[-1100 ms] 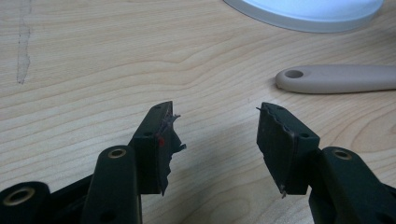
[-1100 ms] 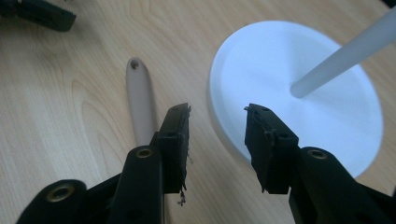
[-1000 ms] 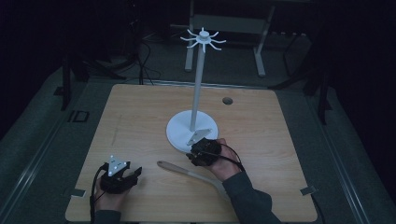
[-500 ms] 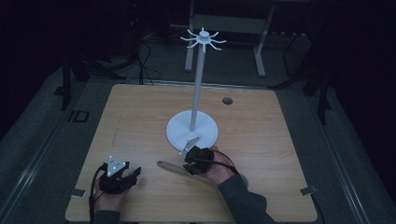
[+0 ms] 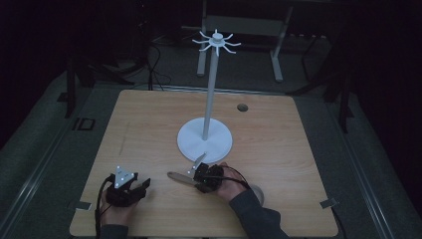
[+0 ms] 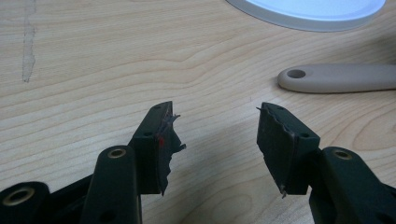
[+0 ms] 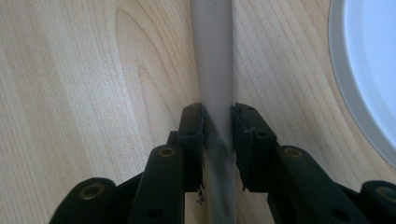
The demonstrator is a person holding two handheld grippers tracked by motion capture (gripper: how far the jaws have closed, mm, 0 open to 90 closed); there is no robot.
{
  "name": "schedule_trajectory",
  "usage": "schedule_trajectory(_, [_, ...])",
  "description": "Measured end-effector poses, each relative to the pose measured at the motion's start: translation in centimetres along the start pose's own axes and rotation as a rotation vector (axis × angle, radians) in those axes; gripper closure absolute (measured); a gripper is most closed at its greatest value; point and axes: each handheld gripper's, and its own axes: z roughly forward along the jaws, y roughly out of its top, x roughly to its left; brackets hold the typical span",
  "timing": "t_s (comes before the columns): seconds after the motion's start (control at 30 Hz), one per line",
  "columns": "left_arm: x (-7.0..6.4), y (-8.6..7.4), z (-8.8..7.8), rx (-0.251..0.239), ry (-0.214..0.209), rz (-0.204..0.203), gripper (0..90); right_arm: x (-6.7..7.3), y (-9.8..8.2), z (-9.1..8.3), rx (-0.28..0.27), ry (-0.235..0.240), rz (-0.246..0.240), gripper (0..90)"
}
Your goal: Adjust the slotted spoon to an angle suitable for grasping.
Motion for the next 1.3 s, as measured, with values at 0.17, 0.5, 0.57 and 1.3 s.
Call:
schedule_trajectory(0.17, [-0.1,0.0,-0.1,-0.004,0.0,0.003,46.6,-0.2,-0.5,0.3,0.019,0.012,0.005,72.1])
schedule_trajectory(0.5, [0.0,0.0,0.0,-0.001,0.001,0.001,46.7,-2.2,-2.6,-2.2,-0.077,-0.065,0.087,74.3])
schedule_trajectory(0.57, [-0.1,0.0,0.0,-0.001,0.0,0.001,46.7,-3.2,-3.6,-3.0,-0.086,-0.09,0.146,74.0])
schedule_trajectory(1.3, [-0.2,0.0,0.2,0.007,-0.002,0.006,46.6,-7.0,-5.5,-2.6,0.026,-0.109,0.312,69.2])
